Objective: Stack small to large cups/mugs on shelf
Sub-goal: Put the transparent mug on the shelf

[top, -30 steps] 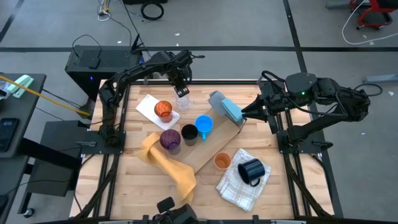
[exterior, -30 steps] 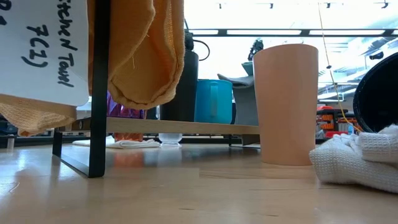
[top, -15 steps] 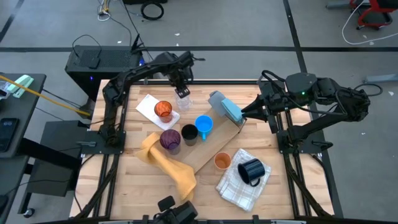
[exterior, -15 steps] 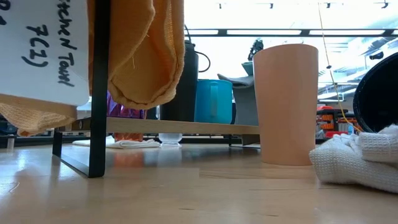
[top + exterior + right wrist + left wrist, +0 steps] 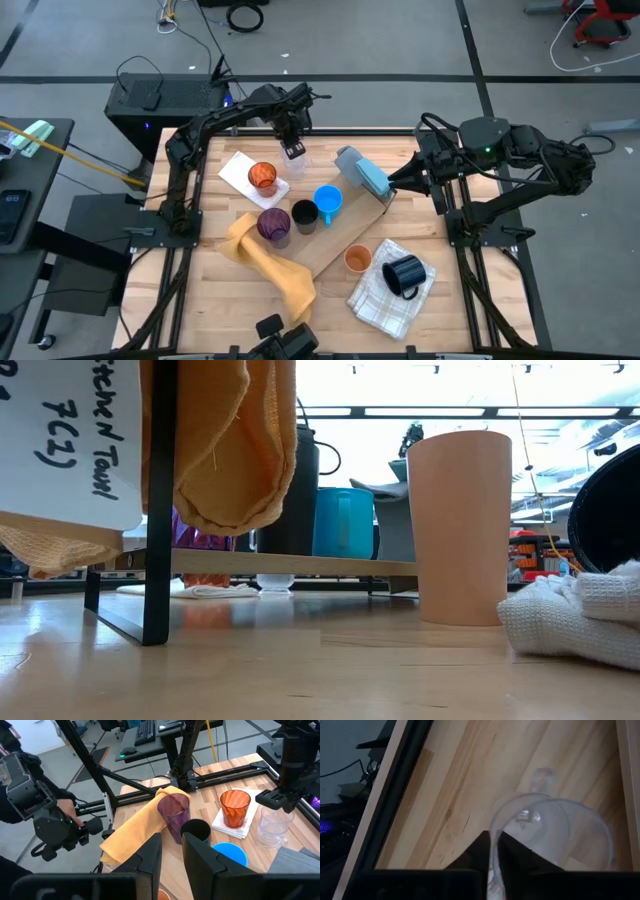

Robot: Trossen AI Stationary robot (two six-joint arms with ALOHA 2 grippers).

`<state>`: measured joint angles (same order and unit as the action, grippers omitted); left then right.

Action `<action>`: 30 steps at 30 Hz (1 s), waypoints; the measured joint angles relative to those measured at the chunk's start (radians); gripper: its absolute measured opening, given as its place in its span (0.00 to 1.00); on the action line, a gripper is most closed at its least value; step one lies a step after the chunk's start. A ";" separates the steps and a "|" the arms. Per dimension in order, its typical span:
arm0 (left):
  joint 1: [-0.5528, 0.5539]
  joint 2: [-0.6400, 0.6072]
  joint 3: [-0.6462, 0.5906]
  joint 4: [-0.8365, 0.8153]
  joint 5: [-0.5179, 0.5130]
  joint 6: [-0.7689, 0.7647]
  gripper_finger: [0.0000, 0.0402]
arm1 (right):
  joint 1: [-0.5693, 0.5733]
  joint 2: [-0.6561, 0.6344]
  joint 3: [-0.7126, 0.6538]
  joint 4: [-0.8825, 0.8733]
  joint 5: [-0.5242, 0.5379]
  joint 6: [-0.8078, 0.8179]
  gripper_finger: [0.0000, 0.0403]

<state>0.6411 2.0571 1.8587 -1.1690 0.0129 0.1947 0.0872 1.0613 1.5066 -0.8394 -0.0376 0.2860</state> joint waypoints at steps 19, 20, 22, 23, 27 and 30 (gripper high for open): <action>0.000 -0.002 0.000 -0.042 0.000 0.012 0.03 | 0.000 0.000 0.000 -0.001 0.004 -0.001 0.21; 0.000 -0.004 0.000 -0.046 0.000 0.017 0.02 | 0.000 0.000 0.000 -0.001 0.004 -0.001 0.21; 0.000 -0.006 0.000 -0.053 0.000 0.022 0.02 | 0.000 0.000 0.000 -0.001 0.004 -0.001 0.21; 0.000 -0.008 0.000 -0.054 -0.001 0.022 0.02 | 0.000 0.000 0.000 -0.001 0.004 -0.001 0.21; 0.000 -0.030 0.000 -0.055 -0.001 0.022 0.04 | 0.000 0.000 0.000 -0.001 0.004 -0.001 0.21; 0.000 -0.045 0.000 -0.056 -0.001 0.022 0.02 | 0.000 0.000 0.000 -0.001 0.004 -0.004 0.21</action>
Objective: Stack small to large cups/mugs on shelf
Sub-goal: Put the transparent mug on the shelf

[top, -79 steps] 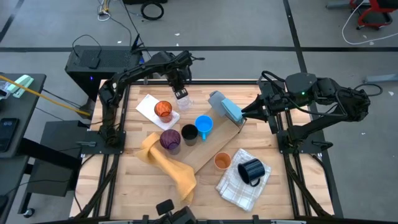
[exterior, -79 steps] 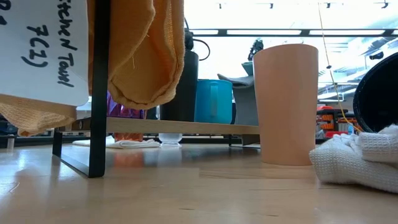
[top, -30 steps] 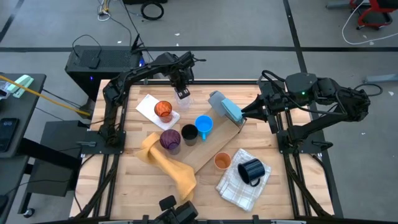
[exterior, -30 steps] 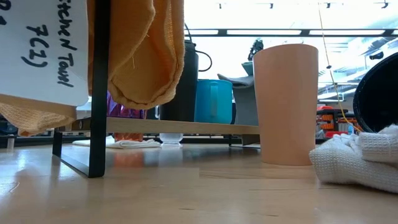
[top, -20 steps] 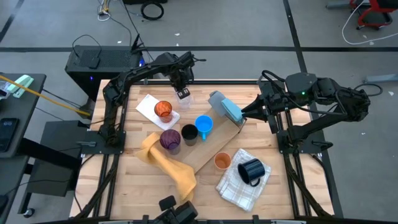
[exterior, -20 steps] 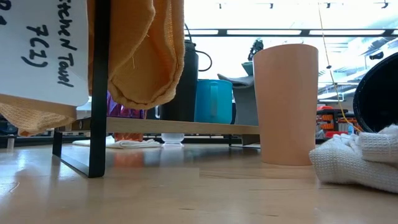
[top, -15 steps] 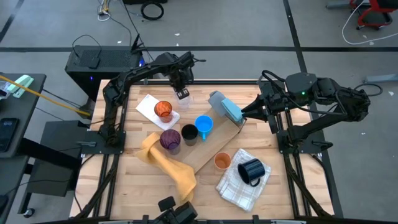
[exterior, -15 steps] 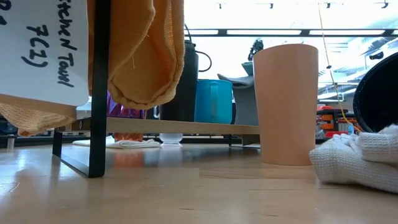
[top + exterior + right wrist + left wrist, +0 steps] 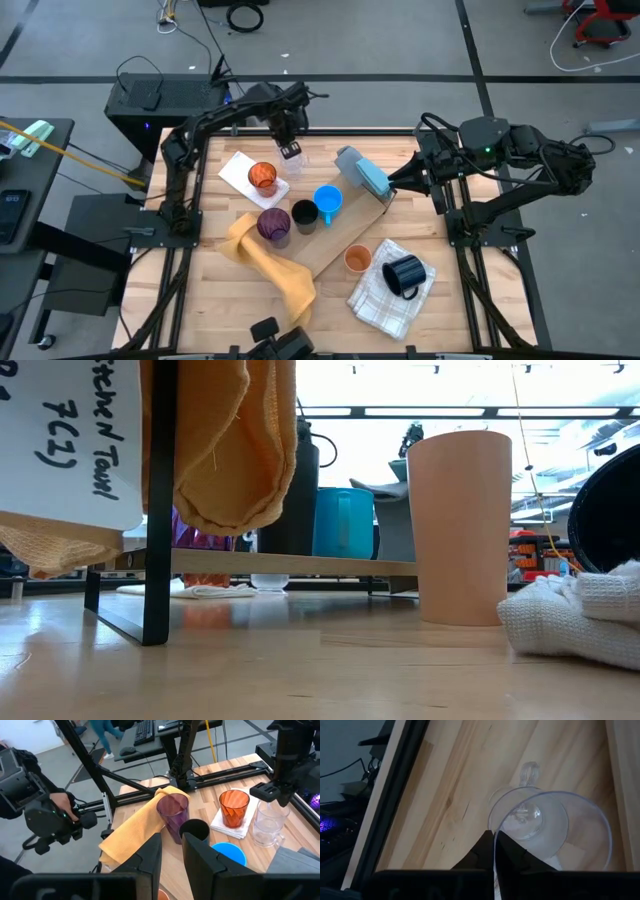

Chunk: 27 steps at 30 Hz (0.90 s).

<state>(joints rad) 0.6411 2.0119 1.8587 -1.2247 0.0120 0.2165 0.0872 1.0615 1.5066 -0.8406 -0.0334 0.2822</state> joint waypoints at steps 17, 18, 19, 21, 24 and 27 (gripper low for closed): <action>-0.002 -0.032 0.001 -0.031 -0.008 -0.003 0.03 | 0.000 0.000 0.000 0.000 0.007 -0.005 0.21; -0.002 -0.032 0.001 -0.031 -0.008 -0.003 0.02 | 0.000 0.000 0.000 0.000 0.007 -0.005 0.21; -0.002 -0.032 0.001 -0.031 -0.008 -0.001 0.02 | 0.000 0.000 0.000 0.000 0.007 -0.005 0.21; -0.002 -0.032 0.001 -0.034 -0.008 0.000 0.02 | 0.000 0.000 0.000 0.000 0.007 -0.005 0.21; -0.002 -0.032 0.001 -0.038 -0.008 0.002 0.03 | 0.000 0.000 0.000 0.000 0.007 -0.005 0.21; -0.002 -0.032 0.001 -0.039 -0.008 0.003 0.02 | 0.000 0.000 0.000 0.000 0.007 -0.005 0.21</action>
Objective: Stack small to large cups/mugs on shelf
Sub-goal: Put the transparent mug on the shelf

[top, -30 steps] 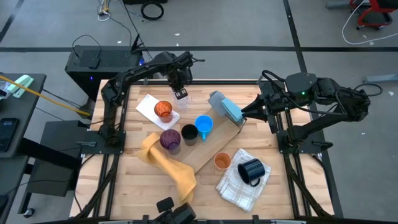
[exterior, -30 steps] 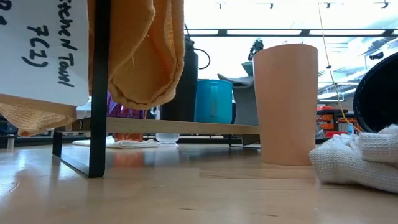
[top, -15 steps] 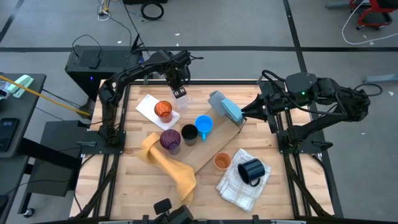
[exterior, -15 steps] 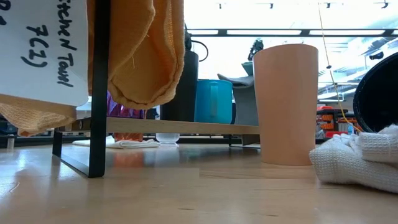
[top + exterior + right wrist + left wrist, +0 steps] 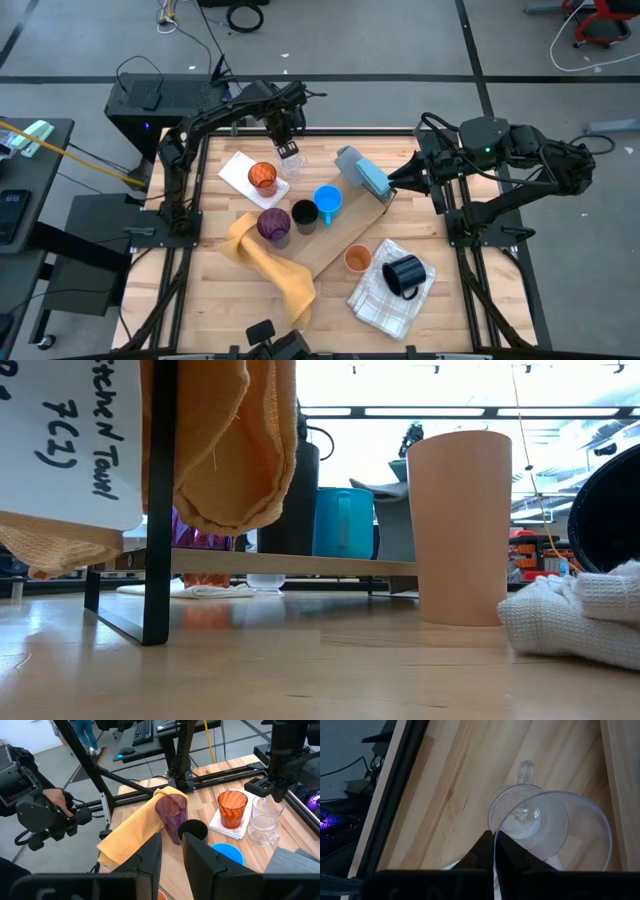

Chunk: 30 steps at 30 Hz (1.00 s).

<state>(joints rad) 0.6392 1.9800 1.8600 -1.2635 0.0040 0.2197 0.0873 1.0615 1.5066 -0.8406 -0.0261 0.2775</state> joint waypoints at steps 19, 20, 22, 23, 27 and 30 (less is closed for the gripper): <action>-0.041 -0.001 0.343 -0.094 0.058 -0.033 0.01 | 0.000 0.000 0.000 0.000 0.000 -0.012 0.21; -0.054 -0.001 0.348 -0.095 0.065 -0.040 0.02 | 0.000 0.000 0.000 0.000 0.000 -0.013 0.21; -0.083 0.000 0.353 -0.078 0.068 -0.044 0.03 | 0.000 0.000 0.000 0.000 0.000 -0.016 0.21; -0.097 0.000 0.353 -0.064 0.068 -0.045 0.03 | 0.000 0.000 0.000 0.000 0.000 -0.017 0.21; -0.138 0.004 0.353 -0.034 0.071 -0.047 0.01 | 0.000 0.000 0.000 0.000 0.000 -0.018 0.21; -0.151 0.014 0.352 -0.021 0.070 -0.052 0.02 | 0.000 0.000 0.000 0.000 0.000 -0.018 0.21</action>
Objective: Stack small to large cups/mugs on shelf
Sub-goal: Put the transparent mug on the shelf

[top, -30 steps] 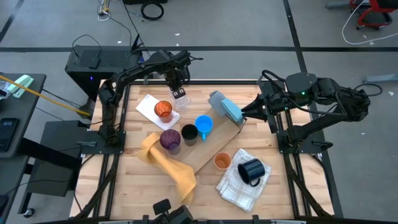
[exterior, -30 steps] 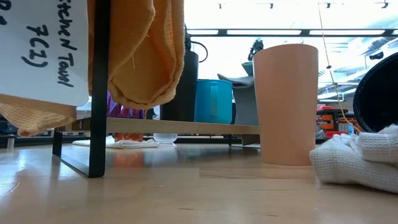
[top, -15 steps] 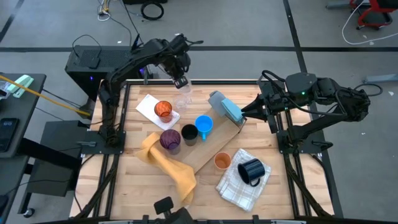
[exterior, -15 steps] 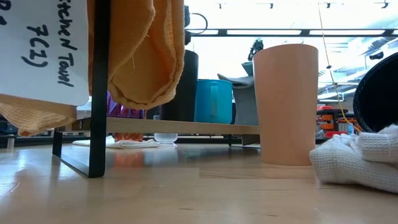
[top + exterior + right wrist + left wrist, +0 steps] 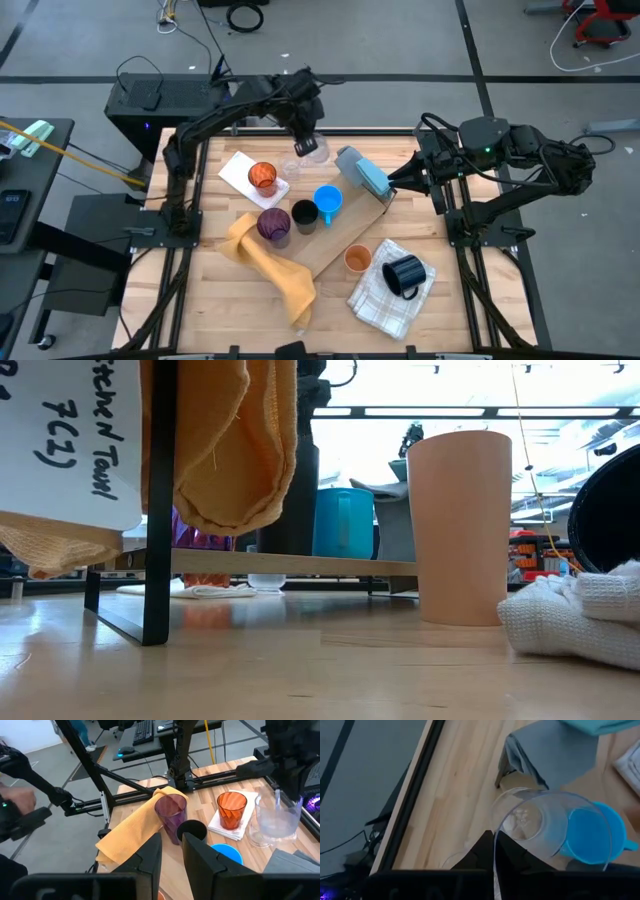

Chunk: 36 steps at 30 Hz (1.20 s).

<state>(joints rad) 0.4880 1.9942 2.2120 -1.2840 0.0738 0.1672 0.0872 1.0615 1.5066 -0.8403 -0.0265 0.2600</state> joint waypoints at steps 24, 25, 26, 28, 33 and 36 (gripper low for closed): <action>-0.076 0.107 0.000 0.118 0.036 -0.046 0.02 | 0.000 0.000 0.000 0.000 0.000 0.025 0.21; -0.077 0.110 0.000 0.116 0.037 -0.046 0.02 | 0.000 0.000 0.000 0.000 0.000 0.025 0.21; -0.077 0.114 0.000 0.112 0.036 -0.046 0.02 | 0.000 0.000 0.000 0.000 0.000 0.025 0.21; -0.080 0.122 0.000 0.127 0.037 -0.050 0.03 | 0.000 0.000 0.000 0.000 0.000 0.025 0.21; -0.088 0.137 0.000 0.138 0.049 -0.057 0.03 | 0.000 0.000 0.000 -0.001 0.000 0.025 0.21; -0.100 0.151 0.000 0.165 0.061 -0.068 0.02 | 0.000 0.000 0.000 0.000 0.000 0.023 0.21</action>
<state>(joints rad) 0.3879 2.1451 2.2124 -1.1188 0.1349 0.0997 0.0875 1.0615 1.5066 -0.8402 -0.0269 0.2827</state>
